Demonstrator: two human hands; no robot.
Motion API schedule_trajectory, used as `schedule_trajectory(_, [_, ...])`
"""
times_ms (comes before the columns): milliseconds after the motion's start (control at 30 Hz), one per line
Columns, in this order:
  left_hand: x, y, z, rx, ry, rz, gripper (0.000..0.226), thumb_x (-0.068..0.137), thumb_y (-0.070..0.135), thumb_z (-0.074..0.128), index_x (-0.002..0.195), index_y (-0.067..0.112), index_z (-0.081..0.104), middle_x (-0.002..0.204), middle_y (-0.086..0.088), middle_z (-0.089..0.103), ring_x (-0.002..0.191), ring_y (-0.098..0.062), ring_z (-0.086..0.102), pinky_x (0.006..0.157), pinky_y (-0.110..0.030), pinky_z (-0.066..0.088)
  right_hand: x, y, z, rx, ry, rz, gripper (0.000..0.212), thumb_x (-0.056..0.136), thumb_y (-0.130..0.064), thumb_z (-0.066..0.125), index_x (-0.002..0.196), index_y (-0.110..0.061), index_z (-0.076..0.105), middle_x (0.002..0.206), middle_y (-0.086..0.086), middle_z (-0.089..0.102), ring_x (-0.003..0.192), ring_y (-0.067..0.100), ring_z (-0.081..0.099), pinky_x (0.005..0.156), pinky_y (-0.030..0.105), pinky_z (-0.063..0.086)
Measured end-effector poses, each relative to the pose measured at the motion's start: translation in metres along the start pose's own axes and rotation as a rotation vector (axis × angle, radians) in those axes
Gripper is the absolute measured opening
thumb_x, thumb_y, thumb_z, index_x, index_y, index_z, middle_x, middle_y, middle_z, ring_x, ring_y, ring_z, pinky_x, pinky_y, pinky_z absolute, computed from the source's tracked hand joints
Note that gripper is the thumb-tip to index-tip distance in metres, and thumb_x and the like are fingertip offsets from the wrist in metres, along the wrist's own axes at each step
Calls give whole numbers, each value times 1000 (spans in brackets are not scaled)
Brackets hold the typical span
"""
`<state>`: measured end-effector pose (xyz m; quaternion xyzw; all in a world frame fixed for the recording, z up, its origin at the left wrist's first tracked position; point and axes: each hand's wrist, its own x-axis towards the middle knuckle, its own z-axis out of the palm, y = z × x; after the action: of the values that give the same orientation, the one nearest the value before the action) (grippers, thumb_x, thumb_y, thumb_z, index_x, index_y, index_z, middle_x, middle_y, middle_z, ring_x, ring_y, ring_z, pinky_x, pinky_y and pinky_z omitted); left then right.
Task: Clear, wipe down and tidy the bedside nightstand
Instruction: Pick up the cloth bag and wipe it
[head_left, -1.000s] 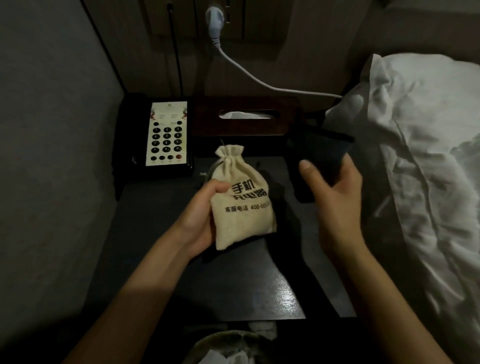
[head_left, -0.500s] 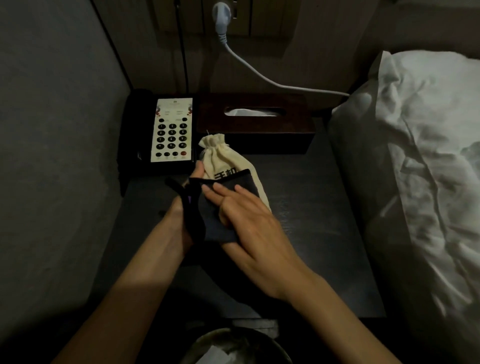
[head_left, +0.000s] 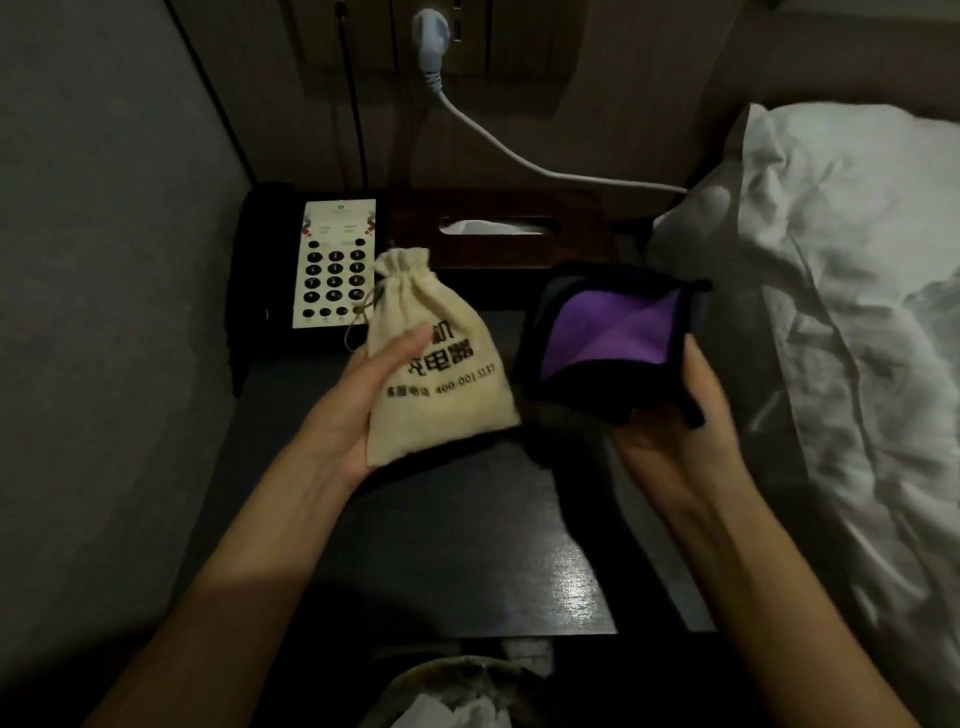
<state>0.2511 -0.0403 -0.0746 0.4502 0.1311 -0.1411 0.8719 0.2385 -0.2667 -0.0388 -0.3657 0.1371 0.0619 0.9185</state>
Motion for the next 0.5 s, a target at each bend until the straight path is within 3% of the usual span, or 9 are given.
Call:
schedule_trajectory(67, [0,-5,6,168,-16,65,48,78,22,71,125,21,59,114,-9,71,103,-25,69,76,-38,58,9,-6,-8,-77,31,-109,29,99,-21,42,114,-4,60,94,9,67,85,17,65,72,24,56])
schedule_trajectory(167, [-1,-12,20,278,-72,153,41,82,19,68,122,15,59,107,-11,71,96,-24,70,77,-35,59,19,3,-10,-413,95,-245,27,100,-11,44,124,-5,55,103,8,65,90,14,65,78,28,54])
schedule_trajectory(233, [-1,-19,26,306,-141,164,33,86,20,63,118,14,62,105,-12,71,93,-23,70,77,-32,59,16,13,-5,-744,34,-428,21,97,-6,50,114,-17,56,97,-10,66,88,0,62,79,20,50])
schedule_trajectory(333, [-3,-26,31,366,-179,163,34,89,27,58,117,8,64,106,-16,70,94,-25,69,79,-31,58,11,29,-3,-1025,-96,-532,14,91,-9,52,88,-23,47,73,-19,58,66,-8,52,59,12,43])
schedule_trajectory(400, [-3,-27,32,414,-179,182,40,91,32,53,118,3,62,109,-19,69,97,-26,68,82,-32,56,9,29,0,-983,-108,-479,4,88,-19,50,85,-20,47,72,-14,58,67,-5,52,59,19,44])
schedule_trajectory(500, [-3,-27,34,422,-144,213,38,94,30,47,122,8,60,132,-24,53,120,-29,57,102,-41,46,7,29,5,-650,-186,-180,21,93,-21,50,110,-19,61,103,0,71,94,11,68,75,27,55])
